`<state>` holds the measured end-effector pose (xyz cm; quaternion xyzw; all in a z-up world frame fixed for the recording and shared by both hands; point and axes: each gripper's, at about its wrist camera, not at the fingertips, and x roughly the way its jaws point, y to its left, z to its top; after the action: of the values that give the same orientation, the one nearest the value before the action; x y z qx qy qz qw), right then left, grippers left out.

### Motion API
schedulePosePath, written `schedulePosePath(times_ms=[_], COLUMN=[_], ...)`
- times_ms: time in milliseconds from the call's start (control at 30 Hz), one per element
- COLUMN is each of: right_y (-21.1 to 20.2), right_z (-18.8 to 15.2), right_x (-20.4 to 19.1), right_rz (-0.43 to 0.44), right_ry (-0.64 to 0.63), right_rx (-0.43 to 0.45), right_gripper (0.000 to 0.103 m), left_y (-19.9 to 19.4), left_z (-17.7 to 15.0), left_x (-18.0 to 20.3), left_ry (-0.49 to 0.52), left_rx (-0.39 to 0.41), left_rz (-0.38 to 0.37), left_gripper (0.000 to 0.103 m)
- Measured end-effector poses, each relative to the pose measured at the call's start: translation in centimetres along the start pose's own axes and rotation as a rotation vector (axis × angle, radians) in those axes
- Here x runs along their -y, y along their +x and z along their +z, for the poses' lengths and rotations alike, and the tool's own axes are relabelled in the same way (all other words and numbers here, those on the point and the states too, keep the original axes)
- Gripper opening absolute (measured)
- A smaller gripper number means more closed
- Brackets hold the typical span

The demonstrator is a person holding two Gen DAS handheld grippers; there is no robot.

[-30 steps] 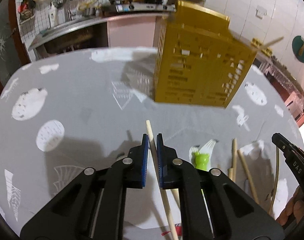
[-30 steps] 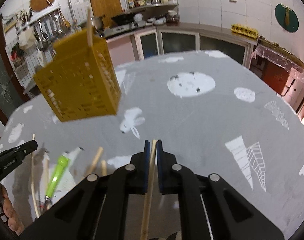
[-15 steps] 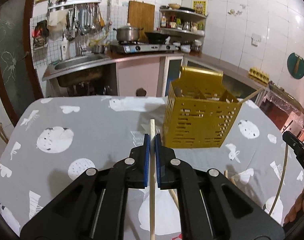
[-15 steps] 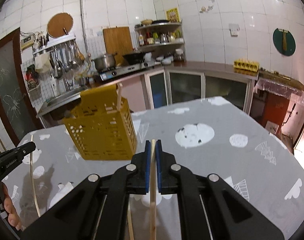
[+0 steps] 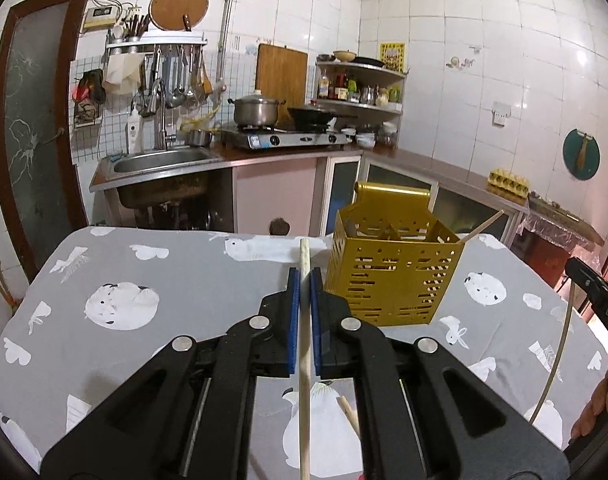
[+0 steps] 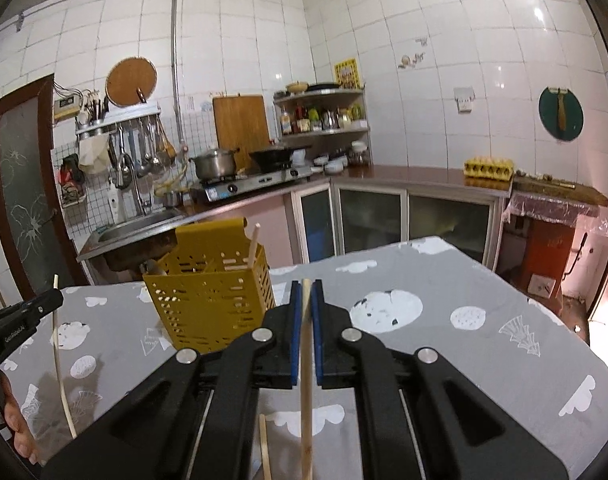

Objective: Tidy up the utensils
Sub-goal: 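Lift both chopsticks and lower them into the yellow holder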

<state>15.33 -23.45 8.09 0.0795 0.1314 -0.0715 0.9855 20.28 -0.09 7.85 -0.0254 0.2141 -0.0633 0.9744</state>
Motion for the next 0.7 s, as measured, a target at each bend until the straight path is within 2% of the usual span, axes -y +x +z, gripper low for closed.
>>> schedulePosePath(times_ms=[367,700], right_y=[-2.4,-2.5], right_z=[1.1,4.4], right_x=[-0.5,-1.5], right_rz=[0.016,0.054], right_ry=[-0.026,-0.030], right_rx=[0.135,0.195], right_gripper=[0.005,0.005], left_y=[-1.9,-1.9], left_z=[0.3,3.1], left_x=[0.2,-0.3], left_ry=[0.013,-0.039], left_rx=[0.074,0.115], left_rz=[-0.015,-0.049], left_gripper=[0.004,0.004])
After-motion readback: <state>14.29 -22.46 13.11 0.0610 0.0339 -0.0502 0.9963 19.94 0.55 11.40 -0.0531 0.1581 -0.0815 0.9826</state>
